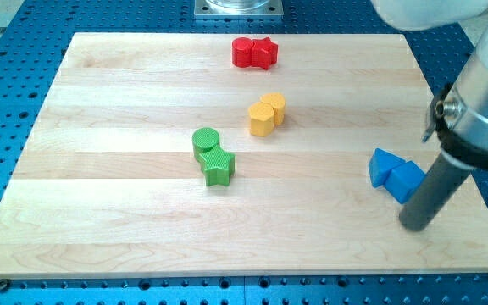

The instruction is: Slightly push triangle towards top

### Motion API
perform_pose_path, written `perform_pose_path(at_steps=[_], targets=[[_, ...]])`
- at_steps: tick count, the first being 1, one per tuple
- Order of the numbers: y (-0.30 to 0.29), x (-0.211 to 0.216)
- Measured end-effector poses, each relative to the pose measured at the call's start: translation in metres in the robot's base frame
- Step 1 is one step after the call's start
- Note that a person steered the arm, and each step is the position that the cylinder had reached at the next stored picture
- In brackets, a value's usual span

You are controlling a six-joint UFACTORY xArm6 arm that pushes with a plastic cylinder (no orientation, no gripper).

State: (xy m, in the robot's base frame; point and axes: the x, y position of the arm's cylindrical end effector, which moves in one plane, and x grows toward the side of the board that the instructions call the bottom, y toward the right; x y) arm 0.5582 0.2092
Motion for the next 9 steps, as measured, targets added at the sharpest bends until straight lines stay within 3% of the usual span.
perform_pose_path(at_steps=[2,4,5,6,9], targets=[[0.012,-0.045],[-0.044,-0.008],[-0.003,-0.006],[0.006,-0.037],[-0.045,-0.058]])
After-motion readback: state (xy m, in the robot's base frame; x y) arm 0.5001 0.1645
